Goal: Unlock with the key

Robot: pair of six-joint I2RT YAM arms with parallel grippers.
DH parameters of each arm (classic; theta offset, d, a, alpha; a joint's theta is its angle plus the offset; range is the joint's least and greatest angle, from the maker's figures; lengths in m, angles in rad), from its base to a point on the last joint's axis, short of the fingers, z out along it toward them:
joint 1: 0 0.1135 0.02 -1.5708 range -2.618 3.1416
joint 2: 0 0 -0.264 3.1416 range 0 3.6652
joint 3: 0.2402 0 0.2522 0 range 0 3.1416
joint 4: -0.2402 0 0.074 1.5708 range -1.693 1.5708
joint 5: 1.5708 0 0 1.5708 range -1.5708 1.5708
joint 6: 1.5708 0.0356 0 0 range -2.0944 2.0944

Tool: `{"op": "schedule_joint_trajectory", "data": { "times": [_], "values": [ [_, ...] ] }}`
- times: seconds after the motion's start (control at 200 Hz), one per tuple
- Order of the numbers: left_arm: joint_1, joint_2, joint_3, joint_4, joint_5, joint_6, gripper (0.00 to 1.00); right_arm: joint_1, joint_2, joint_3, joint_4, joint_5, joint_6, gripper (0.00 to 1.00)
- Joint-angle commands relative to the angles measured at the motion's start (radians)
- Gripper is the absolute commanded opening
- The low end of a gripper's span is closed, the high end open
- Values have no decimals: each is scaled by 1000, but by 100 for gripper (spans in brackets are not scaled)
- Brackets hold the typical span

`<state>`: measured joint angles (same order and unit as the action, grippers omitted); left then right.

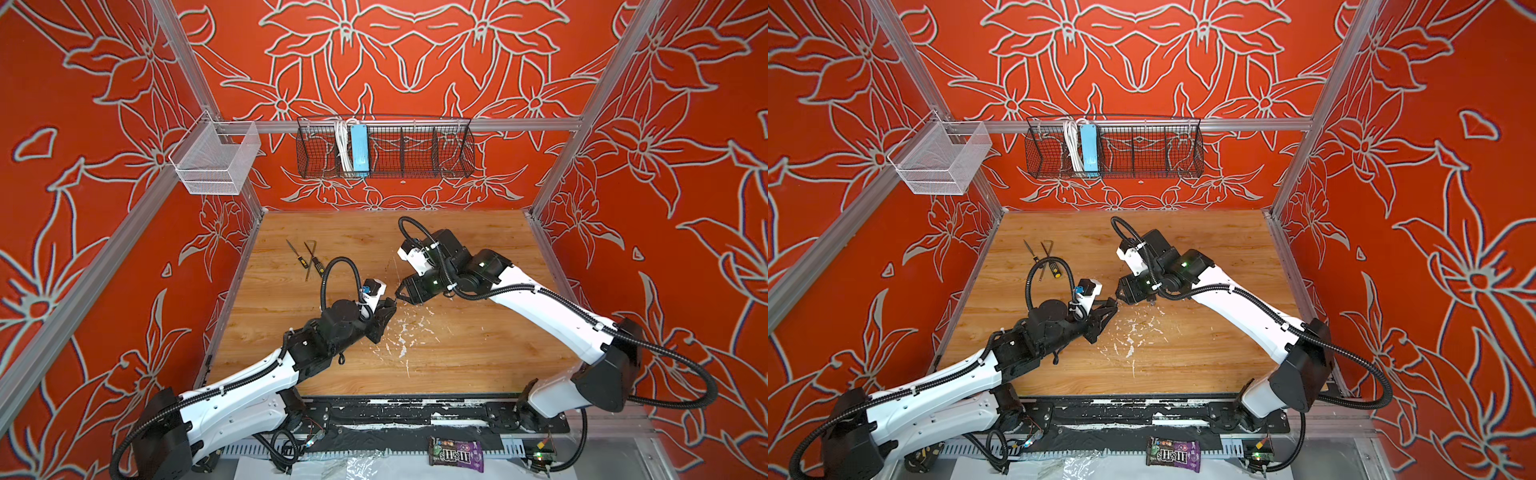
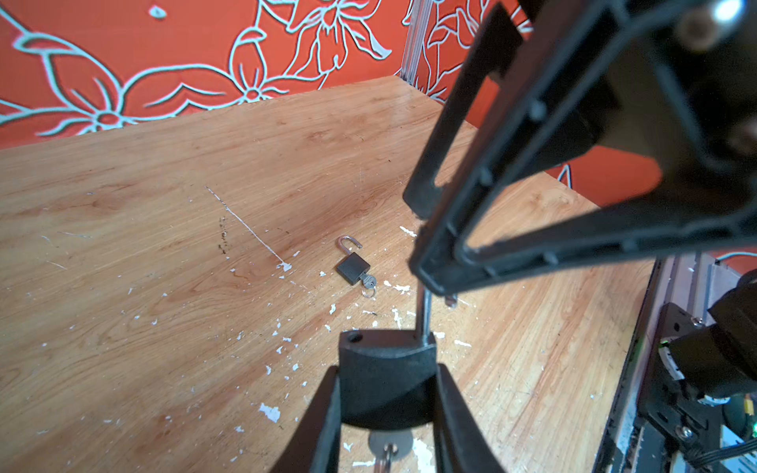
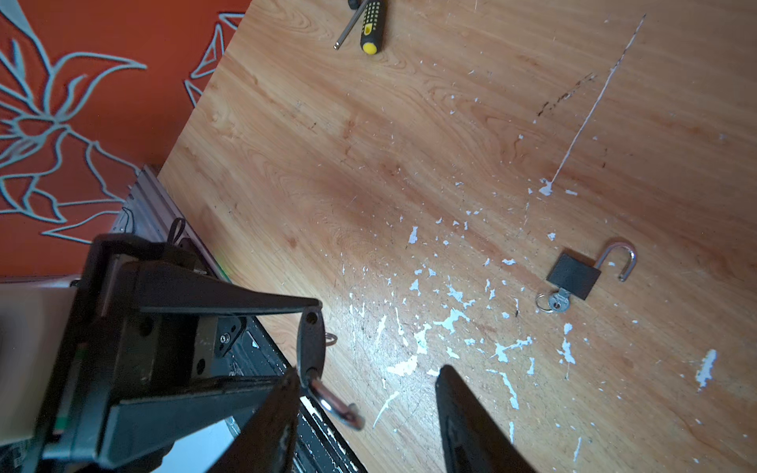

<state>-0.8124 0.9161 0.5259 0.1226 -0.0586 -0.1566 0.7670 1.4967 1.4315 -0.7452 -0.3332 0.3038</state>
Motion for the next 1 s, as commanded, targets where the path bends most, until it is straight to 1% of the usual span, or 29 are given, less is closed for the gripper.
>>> {"op": "schedule_joint_trajectory", "data": {
  "times": [0.0,0.1,0.17,0.275,0.46,0.585,0.891,0.991],
  "values": [
    [2,10,30,59,31,0,0,-24,-52,-3,-9,14,-22,55],
    [2,25,35,62,42,3,0,-51,-73,-29,38,-17,9,55],
    [1,31,37,68,54,7,0,-67,-53,-22,32,-39,18,55],
    [2,36,40,75,57,9,0,-69,-17,-12,3,-26,2,55],
    [1,38,50,75,56,11,0,-71,-10,-33,0,-78,-36,55],
    [2,42,47,75,29,8,0,-73,-14,-53,2,-118,-45,55],
    [2,57,47,91,22,9,0,-86,-44,-79,-32,-90,-48,55],
    [2,59,46,92,54,18,0,-99,-61,-79,-24,-104,-39,55]
  ]
}}
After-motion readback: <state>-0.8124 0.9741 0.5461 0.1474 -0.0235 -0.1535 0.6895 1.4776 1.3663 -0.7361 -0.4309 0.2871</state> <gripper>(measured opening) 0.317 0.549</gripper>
